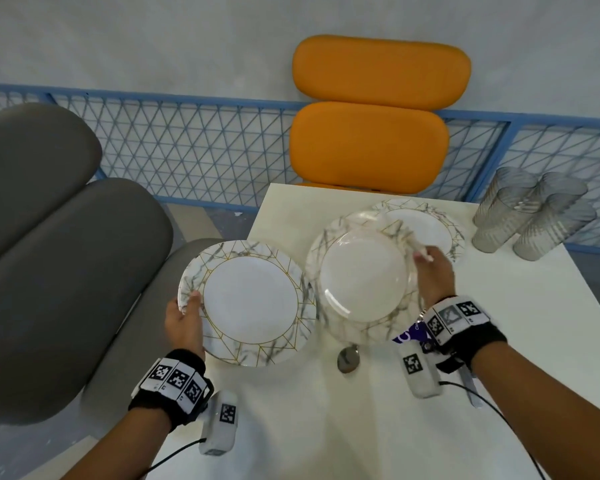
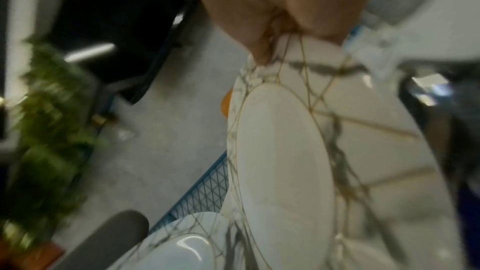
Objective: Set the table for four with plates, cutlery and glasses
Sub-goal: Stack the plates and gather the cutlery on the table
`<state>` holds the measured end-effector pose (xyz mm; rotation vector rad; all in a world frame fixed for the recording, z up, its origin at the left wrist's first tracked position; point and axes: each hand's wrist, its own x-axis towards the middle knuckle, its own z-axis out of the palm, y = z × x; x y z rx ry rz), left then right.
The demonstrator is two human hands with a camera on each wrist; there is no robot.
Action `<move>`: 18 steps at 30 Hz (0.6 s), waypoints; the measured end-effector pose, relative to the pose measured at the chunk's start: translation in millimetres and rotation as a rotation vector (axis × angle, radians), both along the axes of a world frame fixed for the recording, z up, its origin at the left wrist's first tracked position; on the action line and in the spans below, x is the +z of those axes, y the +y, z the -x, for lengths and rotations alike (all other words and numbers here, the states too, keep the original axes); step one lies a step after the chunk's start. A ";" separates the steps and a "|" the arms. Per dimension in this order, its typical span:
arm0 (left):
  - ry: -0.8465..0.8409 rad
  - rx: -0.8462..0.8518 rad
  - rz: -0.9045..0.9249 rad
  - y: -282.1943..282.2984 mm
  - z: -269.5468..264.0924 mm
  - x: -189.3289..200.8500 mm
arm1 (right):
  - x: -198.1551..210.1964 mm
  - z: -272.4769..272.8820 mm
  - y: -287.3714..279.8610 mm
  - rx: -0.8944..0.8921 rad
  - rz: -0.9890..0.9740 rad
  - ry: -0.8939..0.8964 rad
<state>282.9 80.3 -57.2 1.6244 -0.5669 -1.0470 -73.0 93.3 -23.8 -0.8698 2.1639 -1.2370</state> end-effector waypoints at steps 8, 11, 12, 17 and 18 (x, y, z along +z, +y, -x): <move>-0.020 -0.020 -0.066 -6.9 35.4 -11.6 | -21.4 29.5 -21.0 -0.176 0.111 -0.126; 0.060 -0.056 -0.063 -12.6 58.8 -9.8 | -47.4 21.0 -25.9 -0.072 -0.017 -0.185; 0.101 -0.061 -0.068 -14.8 65.9 -9.1 | -54.4 18.7 -28.1 -0.050 -0.040 -0.186; 0.242 -0.083 -0.087 -29.8 94.4 -12.5 | -54.7 6.8 -40.4 0.053 -0.118 -0.160; 0.266 -0.098 -0.089 -31.9 99.8 -13.0 | -54.8 5.2 -45.2 0.090 -0.150 -0.169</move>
